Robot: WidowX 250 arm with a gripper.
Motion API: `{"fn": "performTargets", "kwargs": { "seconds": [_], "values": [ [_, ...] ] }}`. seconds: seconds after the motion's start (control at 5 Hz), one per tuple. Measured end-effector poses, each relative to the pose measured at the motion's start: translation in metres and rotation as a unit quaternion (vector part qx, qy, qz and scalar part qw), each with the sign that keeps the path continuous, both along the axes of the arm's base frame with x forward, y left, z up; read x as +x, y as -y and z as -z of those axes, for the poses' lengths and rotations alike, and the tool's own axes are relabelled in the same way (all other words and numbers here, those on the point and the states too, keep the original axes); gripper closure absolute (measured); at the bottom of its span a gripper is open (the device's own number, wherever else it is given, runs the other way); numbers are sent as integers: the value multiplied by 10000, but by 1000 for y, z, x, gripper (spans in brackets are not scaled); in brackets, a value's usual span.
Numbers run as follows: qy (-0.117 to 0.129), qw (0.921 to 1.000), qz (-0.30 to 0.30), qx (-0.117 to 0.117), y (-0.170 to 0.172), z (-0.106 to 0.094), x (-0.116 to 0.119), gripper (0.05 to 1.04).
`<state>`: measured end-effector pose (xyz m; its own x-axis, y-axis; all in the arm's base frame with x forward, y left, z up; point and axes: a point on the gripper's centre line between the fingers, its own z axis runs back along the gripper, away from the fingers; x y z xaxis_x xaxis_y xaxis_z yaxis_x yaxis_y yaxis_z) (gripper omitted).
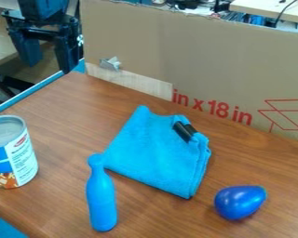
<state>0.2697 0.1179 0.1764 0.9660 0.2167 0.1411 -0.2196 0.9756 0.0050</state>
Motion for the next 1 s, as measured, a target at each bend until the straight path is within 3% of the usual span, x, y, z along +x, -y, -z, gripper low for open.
{"fn": "performTargets", "kwargs": {
  "seconds": [0.2,0.4,0.6,0.8,1.0],
  "values": [
    [-102,9999,6,-54,1,7,0,83],
    [73,9978,643,-155,37,17,15,83],
    [85,9926,1205,-81,78,26,25,83],
    [-284,9840,1760,-11,110,57,34,83],
    [-373,9780,2054,-28,126,74,40,83]
  ]
}}
